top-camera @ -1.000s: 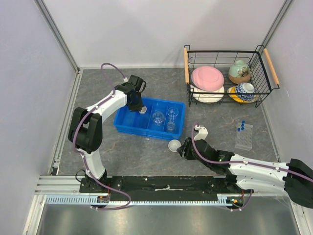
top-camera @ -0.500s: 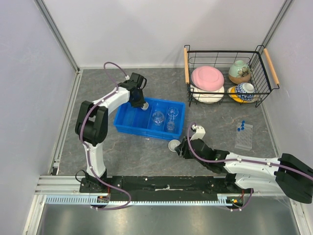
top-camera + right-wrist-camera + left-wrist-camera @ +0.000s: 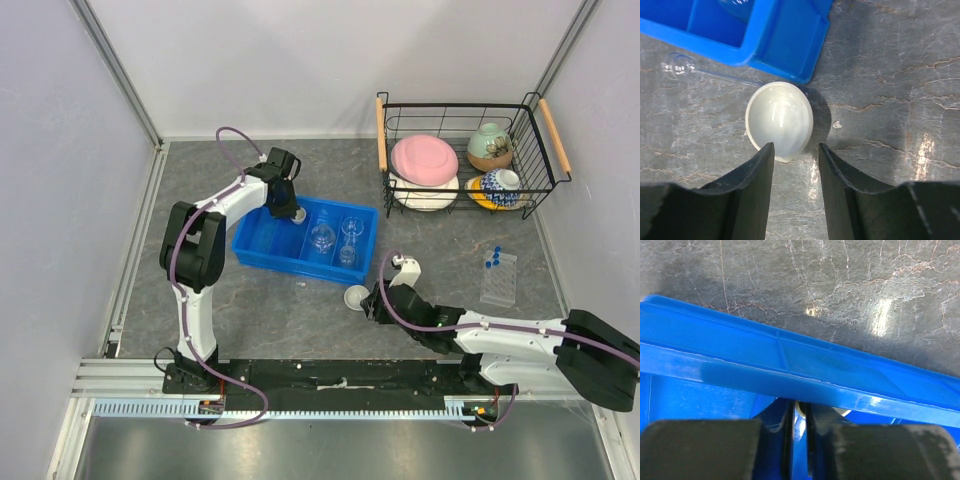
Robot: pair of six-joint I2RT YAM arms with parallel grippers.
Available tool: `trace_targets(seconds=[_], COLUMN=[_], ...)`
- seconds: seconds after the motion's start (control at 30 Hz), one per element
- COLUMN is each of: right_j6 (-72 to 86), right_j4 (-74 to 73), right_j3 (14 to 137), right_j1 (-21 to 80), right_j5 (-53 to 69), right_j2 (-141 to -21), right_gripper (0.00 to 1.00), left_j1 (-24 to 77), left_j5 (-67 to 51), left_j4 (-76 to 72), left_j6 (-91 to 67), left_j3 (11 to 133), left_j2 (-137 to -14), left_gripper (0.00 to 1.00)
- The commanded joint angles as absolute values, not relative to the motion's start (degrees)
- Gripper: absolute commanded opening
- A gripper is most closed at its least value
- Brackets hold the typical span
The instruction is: Organize the chemistry lab equipment
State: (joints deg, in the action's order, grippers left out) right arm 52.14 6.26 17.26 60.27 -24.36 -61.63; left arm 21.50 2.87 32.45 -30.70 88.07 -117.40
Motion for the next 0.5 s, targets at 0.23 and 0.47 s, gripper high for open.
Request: trace_targets(seconds=[0.23, 0.47], right_j6=[52.3, 53.4], right_j4=[13.4, 18.3], right_j3=[17.3, 17.1], right_j1=[60.4, 60.2], right_j5=[-27.8, -27.3], right_j2=[-68.4, -72.9], right_gripper=[0.45, 0.39], left_j1=[20.4, 20.5], left_j5=[3.2, 2.9], left_j4=[29.3, 29.1], left_j6=[-29.3, -29.6], left_j3=[90.0, 88.4], left_j2=[-118.0, -115.8], left_gripper=[0.47, 0.81])
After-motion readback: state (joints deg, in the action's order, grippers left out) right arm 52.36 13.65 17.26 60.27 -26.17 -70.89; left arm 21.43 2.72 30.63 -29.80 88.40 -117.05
